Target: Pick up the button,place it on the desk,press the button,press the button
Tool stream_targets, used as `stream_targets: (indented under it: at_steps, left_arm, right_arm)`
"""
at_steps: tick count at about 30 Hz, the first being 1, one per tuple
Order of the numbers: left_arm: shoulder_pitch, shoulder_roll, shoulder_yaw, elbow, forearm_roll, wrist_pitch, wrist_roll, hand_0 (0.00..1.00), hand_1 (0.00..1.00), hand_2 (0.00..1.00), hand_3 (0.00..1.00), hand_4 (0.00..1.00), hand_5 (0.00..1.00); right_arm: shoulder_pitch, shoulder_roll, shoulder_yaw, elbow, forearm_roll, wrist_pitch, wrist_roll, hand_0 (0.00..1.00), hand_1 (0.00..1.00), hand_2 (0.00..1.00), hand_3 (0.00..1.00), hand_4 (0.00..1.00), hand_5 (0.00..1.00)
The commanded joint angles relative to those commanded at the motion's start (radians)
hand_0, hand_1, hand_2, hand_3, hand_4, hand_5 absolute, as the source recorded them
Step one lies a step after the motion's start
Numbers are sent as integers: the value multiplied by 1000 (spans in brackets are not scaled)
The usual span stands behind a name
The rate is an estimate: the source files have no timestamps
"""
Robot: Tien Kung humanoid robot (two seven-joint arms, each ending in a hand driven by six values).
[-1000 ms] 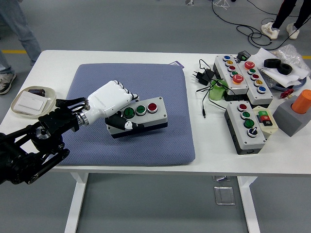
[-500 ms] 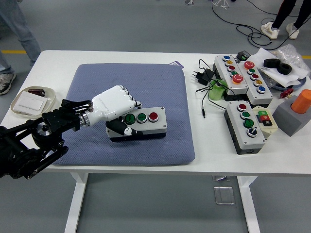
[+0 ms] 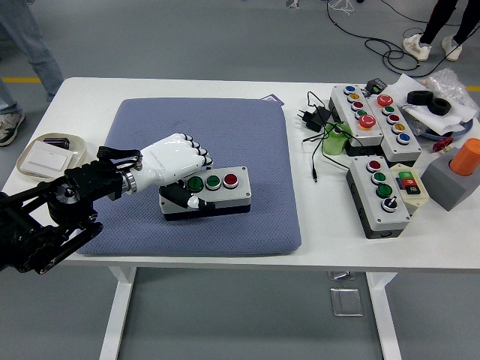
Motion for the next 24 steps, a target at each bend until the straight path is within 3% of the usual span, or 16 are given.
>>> stream_targets:
  at_steps: [1, 6, 7, 12, 13, 19, 24]
  left_arm:
    - [1, 0, -4, -2, 0, 1, 2, 666, 796, 924, 798, 712, 148]
    - [5, -1, -21, -8, 0, 1, 16, 666, 796, 924, 798, 712, 148]
    - [5, 0, -23, -9, 0, 0, 17, 732, 857, 985, 834, 720, 139]
    - [15, 5, -53, -34, 0, -9, 20, 732, 857, 985, 834, 720, 139]
    - [23, 10, -73, -55, 0, -20, 18, 791, 897, 998, 853, 715, 137]
    - [69, 40, -175, -188, 0, -75, 10, 796, 891, 996, 854, 711, 131]
    - [117, 75, -249, -342, 0, -190, 2, 796, 891, 996, 854, 711, 131]
  right_arm:
    - [0, 0, 0, 0, 0, 0, 0, 627, 477, 539, 582, 279, 22]
    - [2, -1, 2, 0, -12, 3, -2, 627, 477, 539, 582, 279, 22]
    - [2, -1, 2, 0, -13, 3, -2, 627, 477, 539, 582, 279, 22]
    - [2, -1, 3, 0, -14, 3, -2, 627, 477, 539, 582, 279, 22]
    - [2, -1, 3, 0, -12, 3, -1, 627, 477, 539, 582, 279, 22]
    - [1, 0, 9, 0, -15, 2, -2, 627, 477, 539, 582, 279, 22]
    - [-2, 0, 15, 0, -17, 3, -2, 627, 477, 539, 582, 279, 22]
